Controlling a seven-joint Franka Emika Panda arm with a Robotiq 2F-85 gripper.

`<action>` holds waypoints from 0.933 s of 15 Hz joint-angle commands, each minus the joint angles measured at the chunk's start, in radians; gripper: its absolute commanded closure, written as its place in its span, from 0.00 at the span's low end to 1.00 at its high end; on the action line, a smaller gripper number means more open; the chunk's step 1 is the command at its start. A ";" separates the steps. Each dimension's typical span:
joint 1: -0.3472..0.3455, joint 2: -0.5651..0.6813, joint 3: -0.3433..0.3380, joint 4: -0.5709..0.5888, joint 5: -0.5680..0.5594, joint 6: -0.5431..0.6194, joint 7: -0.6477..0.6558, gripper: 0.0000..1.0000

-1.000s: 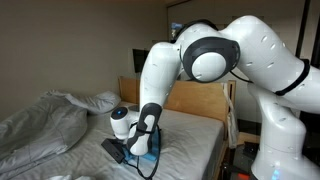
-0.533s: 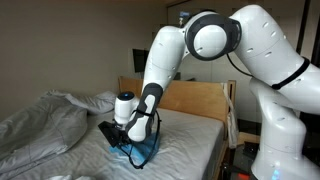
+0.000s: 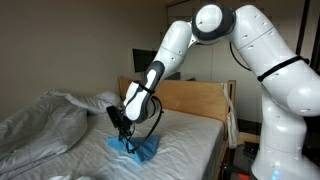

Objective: Fold the blue cloth

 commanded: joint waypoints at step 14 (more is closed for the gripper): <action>-0.852 0.041 0.667 0.066 0.455 -0.124 -0.627 0.96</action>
